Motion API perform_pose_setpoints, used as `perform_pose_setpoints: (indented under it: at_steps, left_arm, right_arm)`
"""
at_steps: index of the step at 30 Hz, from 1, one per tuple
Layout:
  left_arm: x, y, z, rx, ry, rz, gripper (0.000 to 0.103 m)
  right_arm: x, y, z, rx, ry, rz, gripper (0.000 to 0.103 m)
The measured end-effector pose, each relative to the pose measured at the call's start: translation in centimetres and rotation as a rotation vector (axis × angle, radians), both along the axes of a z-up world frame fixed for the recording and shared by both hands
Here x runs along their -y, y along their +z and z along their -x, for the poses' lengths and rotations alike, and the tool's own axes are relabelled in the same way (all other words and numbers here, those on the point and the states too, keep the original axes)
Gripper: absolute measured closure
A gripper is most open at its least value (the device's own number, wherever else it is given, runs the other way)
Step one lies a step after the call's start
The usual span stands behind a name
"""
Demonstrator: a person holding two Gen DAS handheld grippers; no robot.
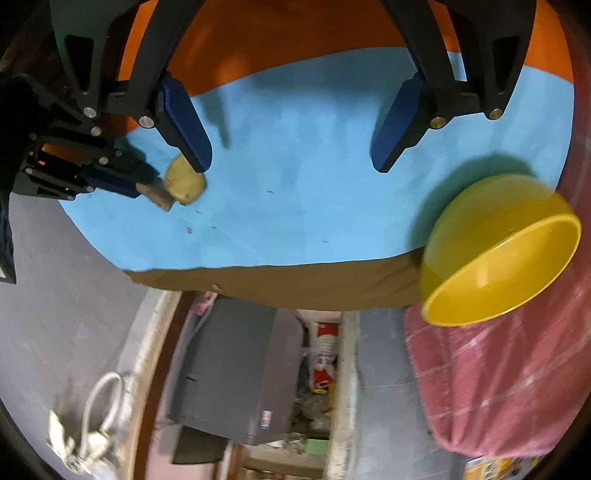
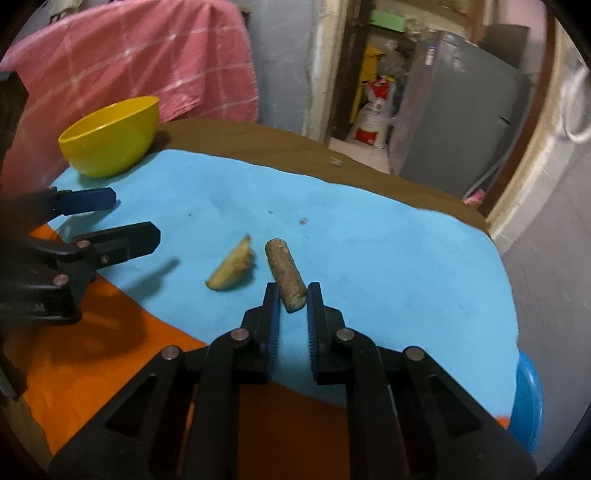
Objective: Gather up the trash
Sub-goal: 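Grasp the tan chip with the left gripper while the right grasps the brown stick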
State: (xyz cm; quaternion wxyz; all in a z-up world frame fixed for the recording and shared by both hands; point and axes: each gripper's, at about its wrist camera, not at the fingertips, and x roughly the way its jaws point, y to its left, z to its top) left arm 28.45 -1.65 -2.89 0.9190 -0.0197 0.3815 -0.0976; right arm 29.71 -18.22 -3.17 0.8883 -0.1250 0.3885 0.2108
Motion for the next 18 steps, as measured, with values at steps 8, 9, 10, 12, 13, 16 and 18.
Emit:
perform_pose_setpoints:
  at_steps: [8, 9, 10, 12, 13, 16, 18]
  left_arm:
    - [3.9, -0.6, -1.3, -0.057, -0.183, -0.061, 0.022]
    - [4.4, -0.8, -1.4, -0.066, -0.198, -0.061, 0.024]
    - [4.8, -0.9, -1.5, -0.069, -0.206, -0.062, 0.026]
    - [5.4, -1.1, -1.9, -0.077, -0.217, -0.062, 0.035]
    - [5.6, -1.2, -2.1, -0.081, -0.217, -0.057, 0.037]
    - [5.8, -1.4, -2.7, -0.09, -0.202, -0.05, 0.049]
    - [5.9, -1.6, -3.0, -0.096, -0.179, -0.056, 0.058]
  right_arm:
    - [3.6, 0.3, 1.7, 0.032, -0.103, -0.109, 0.081]
    - [3.7, 0.4, 1.8, 0.036, -0.108, -0.111, 0.081]
    - [3.8, 0.5, 2.0, 0.043, -0.113, -0.114, 0.081]
    - [4.0, 0.5, 2.1, 0.052, -0.122, -0.124, 0.081]
    - [4.2, 0.6, 2.2, 0.054, -0.126, -0.131, 0.081]
    - [4.4, 0.5, 2.3, 0.061, -0.133, -0.148, 0.081]
    - [4.5, 0.3, 2.5, 0.067, -0.138, -0.153, 0.081]
